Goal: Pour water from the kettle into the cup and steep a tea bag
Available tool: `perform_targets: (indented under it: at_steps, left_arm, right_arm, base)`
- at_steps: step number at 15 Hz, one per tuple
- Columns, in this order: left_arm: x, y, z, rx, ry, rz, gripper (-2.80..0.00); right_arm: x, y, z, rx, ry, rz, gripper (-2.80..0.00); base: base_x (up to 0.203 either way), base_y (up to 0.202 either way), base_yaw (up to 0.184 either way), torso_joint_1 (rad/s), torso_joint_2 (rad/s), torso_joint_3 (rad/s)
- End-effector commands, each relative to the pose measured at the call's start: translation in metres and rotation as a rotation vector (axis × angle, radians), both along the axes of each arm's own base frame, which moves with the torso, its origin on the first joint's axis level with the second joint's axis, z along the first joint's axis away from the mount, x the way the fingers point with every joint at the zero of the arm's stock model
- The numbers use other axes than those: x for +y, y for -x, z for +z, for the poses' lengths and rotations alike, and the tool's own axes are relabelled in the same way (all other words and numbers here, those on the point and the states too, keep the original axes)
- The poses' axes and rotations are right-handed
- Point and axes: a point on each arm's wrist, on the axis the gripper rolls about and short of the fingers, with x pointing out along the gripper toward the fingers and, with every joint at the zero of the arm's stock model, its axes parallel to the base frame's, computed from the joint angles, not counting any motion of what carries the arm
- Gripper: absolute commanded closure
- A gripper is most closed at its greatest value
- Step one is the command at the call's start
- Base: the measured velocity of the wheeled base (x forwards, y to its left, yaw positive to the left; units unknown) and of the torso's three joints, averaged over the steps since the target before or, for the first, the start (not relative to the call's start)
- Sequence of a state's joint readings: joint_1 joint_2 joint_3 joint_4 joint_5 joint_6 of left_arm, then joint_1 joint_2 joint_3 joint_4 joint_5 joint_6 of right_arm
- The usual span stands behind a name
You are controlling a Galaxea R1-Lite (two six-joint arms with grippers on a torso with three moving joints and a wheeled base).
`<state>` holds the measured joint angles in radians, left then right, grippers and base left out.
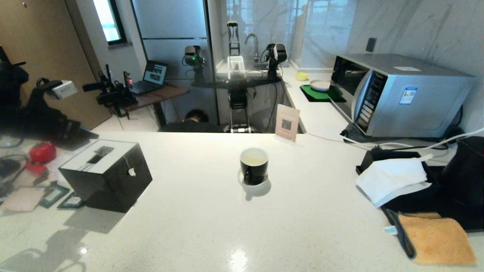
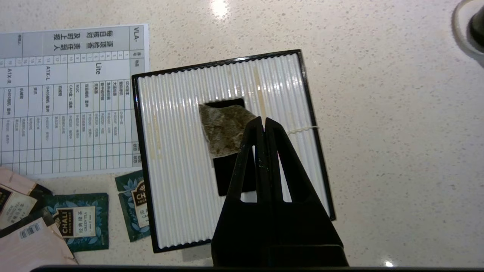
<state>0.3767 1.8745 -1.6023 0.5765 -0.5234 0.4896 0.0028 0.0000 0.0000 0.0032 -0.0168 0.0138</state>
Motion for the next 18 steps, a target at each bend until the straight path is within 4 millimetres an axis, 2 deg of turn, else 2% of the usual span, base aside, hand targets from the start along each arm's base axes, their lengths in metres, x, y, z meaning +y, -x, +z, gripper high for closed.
perform_targets:
  at_steps: [1,4,8,18]
  left_arm:
    - [-0.008,0.010,0.014,-0.035,0.000,-0.023,0.00]
    - [-0.015,0.019,0.025,-0.064,0.003,-0.034,0.00]
    - [-0.014,0.023,0.018,-0.040,0.005,-0.028,0.00]
    - [0.015,-0.010,-0.026,0.010,0.024,0.007,0.00]
  right_arm:
    - [0.000,0.000,0.000,0.001,0.000,0.000,0.00]
    - [0.000,0.000,0.000,0.001,0.000,0.000,0.00]
    - [0.000,0.000,0.000,0.001,0.000,0.000,0.00]
    - [0.000,0.000,0.000,0.001,0.000,0.000,0.00]
  base:
    - [0.000,0.000,0.000,0.000,0.00,0.000]
    - [0.000,0.000,0.000,0.000,0.00,0.000]
    - [0.000,0.000,0.000,0.000,0.00,0.000]
    - [0.000,0.000,0.000,0.000,0.00,0.000]
